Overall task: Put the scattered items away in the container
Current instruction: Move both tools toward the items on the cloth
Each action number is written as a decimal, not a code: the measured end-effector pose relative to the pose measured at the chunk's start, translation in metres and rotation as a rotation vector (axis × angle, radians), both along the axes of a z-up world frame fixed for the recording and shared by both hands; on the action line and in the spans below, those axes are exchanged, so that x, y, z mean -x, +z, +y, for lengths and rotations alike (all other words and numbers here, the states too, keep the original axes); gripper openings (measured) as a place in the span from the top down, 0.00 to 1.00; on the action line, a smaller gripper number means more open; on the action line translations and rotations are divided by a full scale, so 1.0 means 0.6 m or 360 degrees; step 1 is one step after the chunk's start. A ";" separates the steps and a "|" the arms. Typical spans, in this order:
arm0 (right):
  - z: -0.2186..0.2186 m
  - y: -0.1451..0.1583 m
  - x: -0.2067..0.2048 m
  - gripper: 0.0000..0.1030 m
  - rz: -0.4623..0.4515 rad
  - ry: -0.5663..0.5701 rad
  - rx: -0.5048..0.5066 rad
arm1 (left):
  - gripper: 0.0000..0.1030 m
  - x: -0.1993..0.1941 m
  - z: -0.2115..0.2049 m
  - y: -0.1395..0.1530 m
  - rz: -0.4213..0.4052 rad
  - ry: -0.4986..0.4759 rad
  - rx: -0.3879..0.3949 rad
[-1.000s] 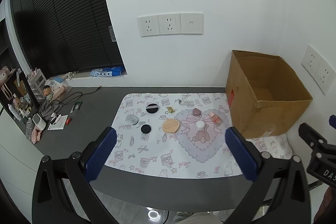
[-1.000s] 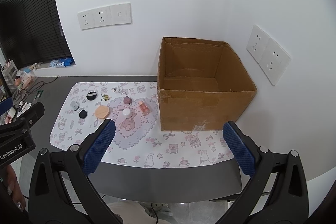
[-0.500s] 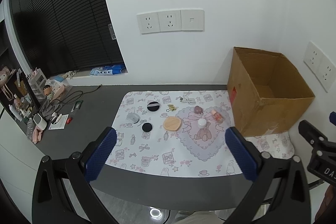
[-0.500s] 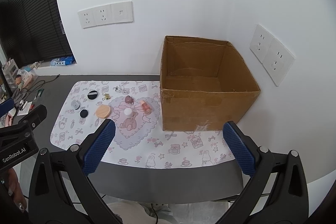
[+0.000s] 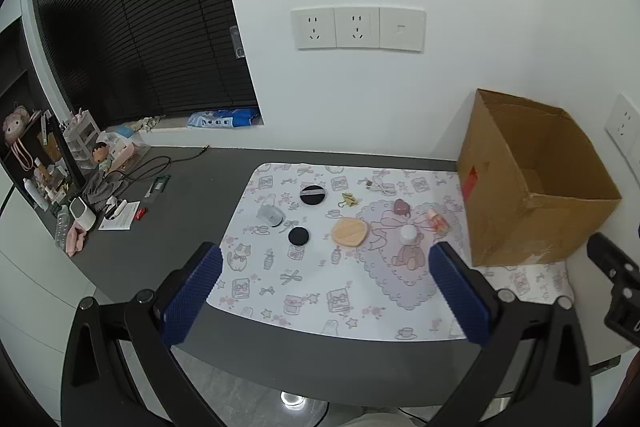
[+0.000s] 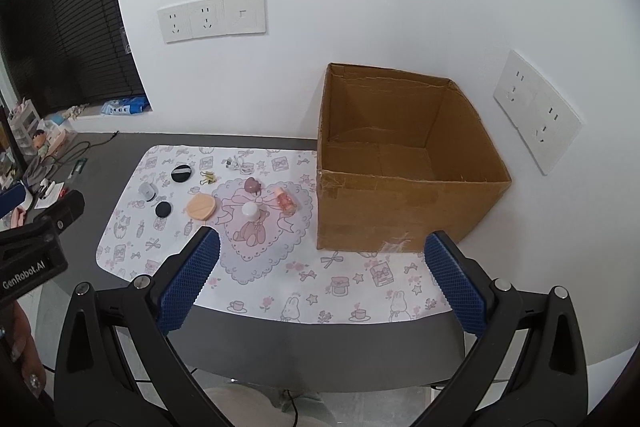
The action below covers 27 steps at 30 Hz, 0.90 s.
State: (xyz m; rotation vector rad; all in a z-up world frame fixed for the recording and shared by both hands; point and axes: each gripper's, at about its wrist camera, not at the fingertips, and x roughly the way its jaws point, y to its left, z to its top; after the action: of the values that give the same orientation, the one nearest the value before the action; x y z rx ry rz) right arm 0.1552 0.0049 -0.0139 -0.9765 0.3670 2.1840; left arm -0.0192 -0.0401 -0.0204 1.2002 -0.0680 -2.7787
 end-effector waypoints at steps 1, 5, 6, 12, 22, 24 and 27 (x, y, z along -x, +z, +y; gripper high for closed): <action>-0.001 -0.001 0.005 0.00 0.0004 -0.0002 -0.0003 | 0.00 0.005 -0.007 -0.002 -0.0006 -0.0007 -0.0006; -0.009 -0.005 0.038 0.00 0.0027 -0.0016 0.0017 | 0.00 0.033 -0.045 -0.010 -0.0031 -0.0068 -0.0055; -0.012 -0.006 0.049 0.00 0.0032 -0.0019 0.0016 | 0.00 0.041 -0.055 -0.013 -0.0038 -0.0087 -0.0055; -0.042 -0.011 0.130 0.00 0.0045 -0.0072 -0.0013 | 0.00 0.089 -0.127 -0.019 -0.0049 -0.0152 -0.0036; -0.063 -0.036 0.208 0.00 0.0023 -0.0133 0.0022 | 0.00 0.140 -0.178 -0.030 -0.0028 -0.0218 -0.0052; -0.059 -0.040 0.217 0.00 0.0013 -0.0133 0.0017 | 0.00 0.148 -0.182 -0.037 -0.0030 -0.0213 -0.0062; -0.050 -0.048 0.230 0.00 0.0003 -0.0108 0.0017 | 0.00 0.160 -0.187 -0.052 -0.0041 -0.0220 -0.0083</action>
State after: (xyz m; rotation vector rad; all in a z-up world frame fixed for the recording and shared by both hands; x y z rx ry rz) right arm 0.0172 -0.0251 -0.0425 -0.9539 0.4071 2.1242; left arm -0.1152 -0.1524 -0.0519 1.2907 -0.0842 -2.9004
